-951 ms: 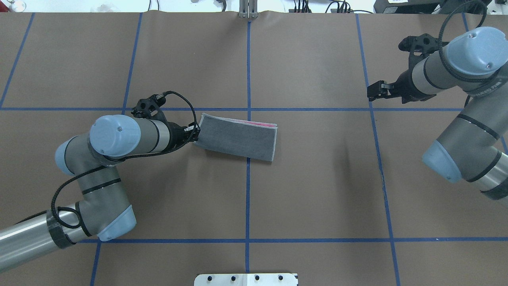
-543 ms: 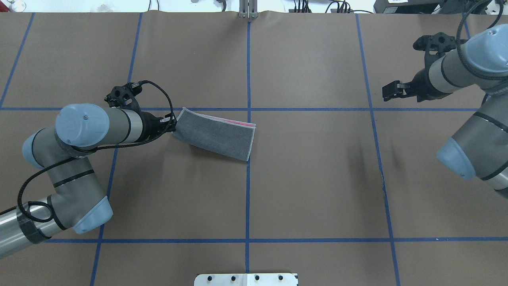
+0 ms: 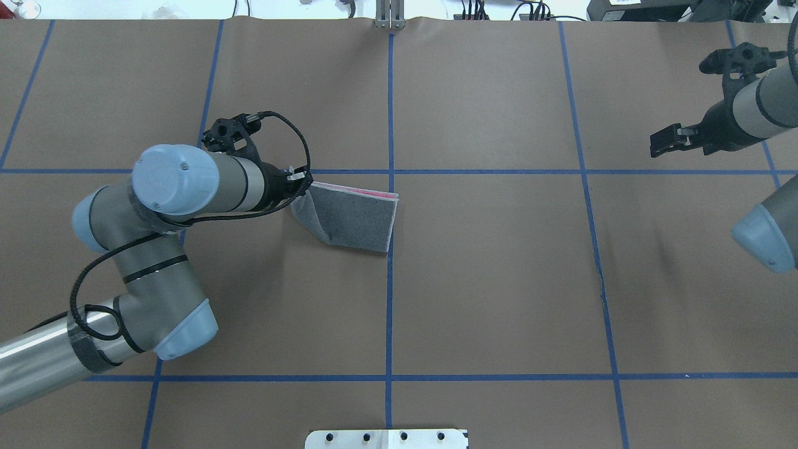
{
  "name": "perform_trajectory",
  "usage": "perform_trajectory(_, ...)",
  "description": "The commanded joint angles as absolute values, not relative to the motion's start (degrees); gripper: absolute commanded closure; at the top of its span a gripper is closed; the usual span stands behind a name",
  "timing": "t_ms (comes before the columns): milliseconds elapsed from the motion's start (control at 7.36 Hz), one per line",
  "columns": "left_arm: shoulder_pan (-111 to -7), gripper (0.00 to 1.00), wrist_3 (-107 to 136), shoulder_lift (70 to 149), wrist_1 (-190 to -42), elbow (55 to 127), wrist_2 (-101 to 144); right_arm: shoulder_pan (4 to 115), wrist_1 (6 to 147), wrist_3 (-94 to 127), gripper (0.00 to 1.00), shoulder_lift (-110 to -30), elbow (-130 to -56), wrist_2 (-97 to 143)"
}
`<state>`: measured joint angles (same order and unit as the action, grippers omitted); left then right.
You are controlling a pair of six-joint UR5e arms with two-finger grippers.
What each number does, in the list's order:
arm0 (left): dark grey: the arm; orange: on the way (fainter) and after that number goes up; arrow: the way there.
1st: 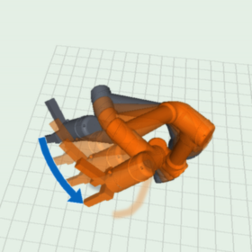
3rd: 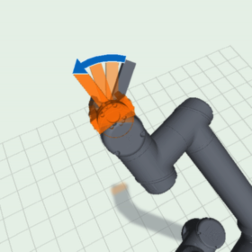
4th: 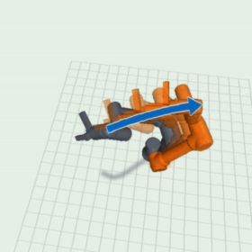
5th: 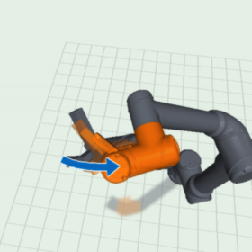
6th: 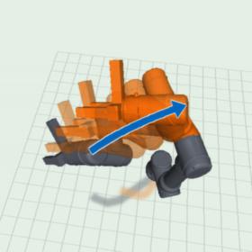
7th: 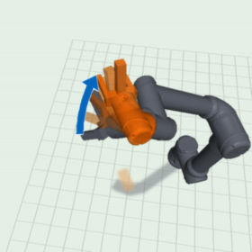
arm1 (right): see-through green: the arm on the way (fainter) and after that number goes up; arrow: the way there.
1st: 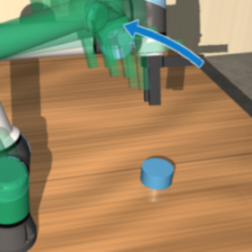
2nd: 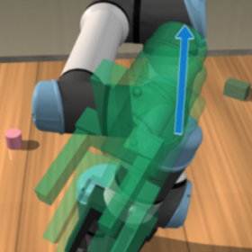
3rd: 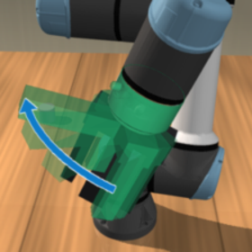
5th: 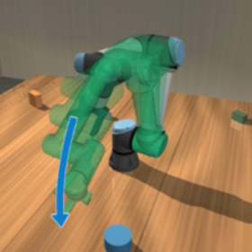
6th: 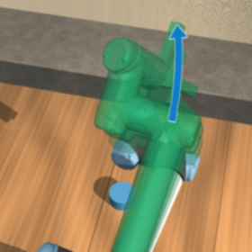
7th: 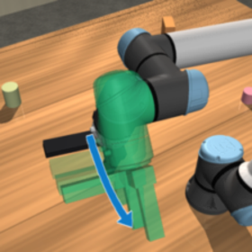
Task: Fold towel twice with both arms
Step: 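Lift the strip's end with the left gripper and fold it over the other half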
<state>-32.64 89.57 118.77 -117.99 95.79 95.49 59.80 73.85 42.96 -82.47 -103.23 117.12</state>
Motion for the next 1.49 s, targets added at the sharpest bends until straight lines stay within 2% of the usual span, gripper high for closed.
perform_trajectory(0,-27.97,1.00,89.56,122.95,-114.70,95.54,91.42,60.03,73.74,42.63,0.00,-82.62,-103.27,117.25)
perform_trajectory(543,-23.30,1.00,89.56,125.50,-114.35,95.36,88.07,60.03,73.74,42.71,0.00,-82.71,-103.27,117.16)
perform_trajectory(951,-23.29,1.00,89.47,128.66,-114.08,91.95,87.28,59.94,73.74,42.71,0.00,-82.71,-103.18,117.07)
perform_trajectory(1358,-23.47,1.00,89.56,128.85,-114.08,91.58,87.28,59.94,73.74,42.80,0.00,-82.71,-103.18,117.07)
